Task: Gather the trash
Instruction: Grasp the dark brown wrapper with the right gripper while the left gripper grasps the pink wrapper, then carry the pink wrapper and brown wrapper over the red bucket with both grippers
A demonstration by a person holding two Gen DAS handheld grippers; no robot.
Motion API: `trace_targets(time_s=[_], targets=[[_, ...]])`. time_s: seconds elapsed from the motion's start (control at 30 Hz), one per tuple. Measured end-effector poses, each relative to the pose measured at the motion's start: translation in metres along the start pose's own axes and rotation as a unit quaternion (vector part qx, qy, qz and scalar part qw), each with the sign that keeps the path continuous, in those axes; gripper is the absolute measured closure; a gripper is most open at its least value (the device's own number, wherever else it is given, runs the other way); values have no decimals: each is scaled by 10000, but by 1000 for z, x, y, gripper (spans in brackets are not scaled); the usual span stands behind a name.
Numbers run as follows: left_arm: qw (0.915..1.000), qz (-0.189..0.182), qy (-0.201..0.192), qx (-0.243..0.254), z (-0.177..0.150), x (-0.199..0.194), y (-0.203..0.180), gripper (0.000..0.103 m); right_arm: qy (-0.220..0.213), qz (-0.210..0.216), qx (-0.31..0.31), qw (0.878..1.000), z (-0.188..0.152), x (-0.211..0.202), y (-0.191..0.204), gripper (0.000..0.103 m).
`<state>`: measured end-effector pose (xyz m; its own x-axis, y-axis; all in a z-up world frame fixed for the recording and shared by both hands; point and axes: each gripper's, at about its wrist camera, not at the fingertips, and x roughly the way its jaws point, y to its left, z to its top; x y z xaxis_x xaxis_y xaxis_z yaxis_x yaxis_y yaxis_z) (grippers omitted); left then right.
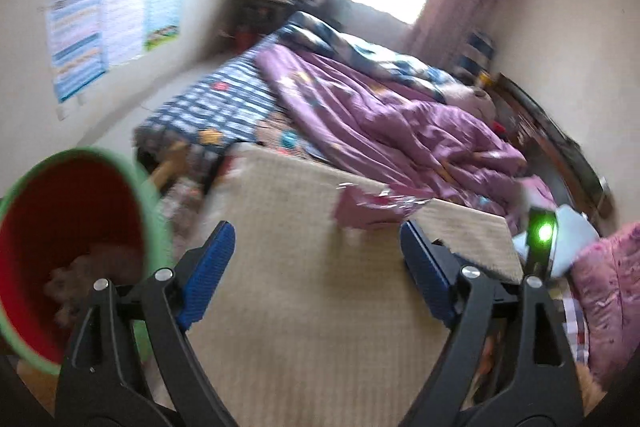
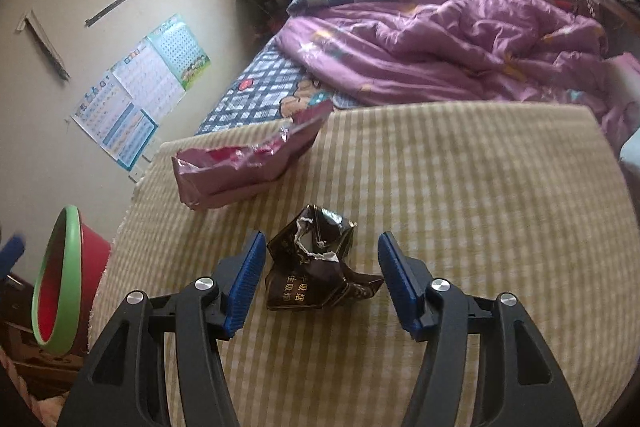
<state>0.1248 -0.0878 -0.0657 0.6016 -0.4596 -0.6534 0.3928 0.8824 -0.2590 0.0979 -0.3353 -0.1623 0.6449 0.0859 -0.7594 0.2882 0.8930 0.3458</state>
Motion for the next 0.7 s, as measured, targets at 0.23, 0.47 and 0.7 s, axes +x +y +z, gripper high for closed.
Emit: trace_targets(time_s=[0.23, 0.47, 0.7], targets=[[9966, -216, 790, -99, 19, 109, -22, 21, 108, 344, 50, 9993, -4, 4, -3, 75], [9899, -248, 1326, -438, 13, 168, -26, 27, 87, 447, 16, 9990, -4, 4, -7, 75], [9869, -302, 1529, -423, 4, 174, -25, 74, 91, 490, 88, 9987, -5, 2, -8, 74]])
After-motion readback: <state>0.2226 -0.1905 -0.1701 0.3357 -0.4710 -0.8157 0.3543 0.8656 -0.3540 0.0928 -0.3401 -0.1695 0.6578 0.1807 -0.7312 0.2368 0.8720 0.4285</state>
